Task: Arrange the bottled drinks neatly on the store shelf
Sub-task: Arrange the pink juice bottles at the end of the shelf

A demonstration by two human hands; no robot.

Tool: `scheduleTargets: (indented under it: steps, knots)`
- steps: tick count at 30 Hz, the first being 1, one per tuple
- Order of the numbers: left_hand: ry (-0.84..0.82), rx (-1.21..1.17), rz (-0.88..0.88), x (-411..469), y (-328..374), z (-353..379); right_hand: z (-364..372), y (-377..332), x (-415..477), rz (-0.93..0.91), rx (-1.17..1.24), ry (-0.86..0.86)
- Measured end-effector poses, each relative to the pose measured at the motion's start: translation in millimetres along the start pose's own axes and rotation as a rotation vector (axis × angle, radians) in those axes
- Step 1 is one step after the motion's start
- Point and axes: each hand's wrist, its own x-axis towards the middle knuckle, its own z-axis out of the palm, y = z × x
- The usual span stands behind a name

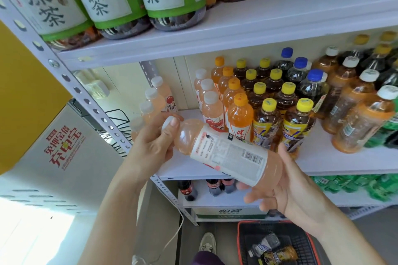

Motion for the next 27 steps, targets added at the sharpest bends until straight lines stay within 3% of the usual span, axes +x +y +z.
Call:
scheduleTargets:
  steps: [3, 6, 9, 17, 22, 27]
  knots:
    - [0.136, 0.119, -0.057, 4, -1, 4, -4, -3, -3, -0.123, -0.208, 0.041]
    - [0.192, 0.288, -0.146, 9, -2, 8, -2, 1, 0, -0.115, -0.167, -0.082]
    - [0.162, 0.295, -0.182, 11, -4, 10, -3, 3, -7, -0.117, -0.108, -0.049]
    - [0.033, 0.011, -0.084, 1, -5, 6, 0, 3, -5, -0.071, 0.024, -0.004]
    - [0.048, 0.071, -0.002, 8, -11, 6, -2, 11, 1, -0.007, 0.022, -0.010]
    - [0.101, 0.304, 0.136, 21, -9, 10, 0, 14, 11, -0.016, -0.267, 0.230]
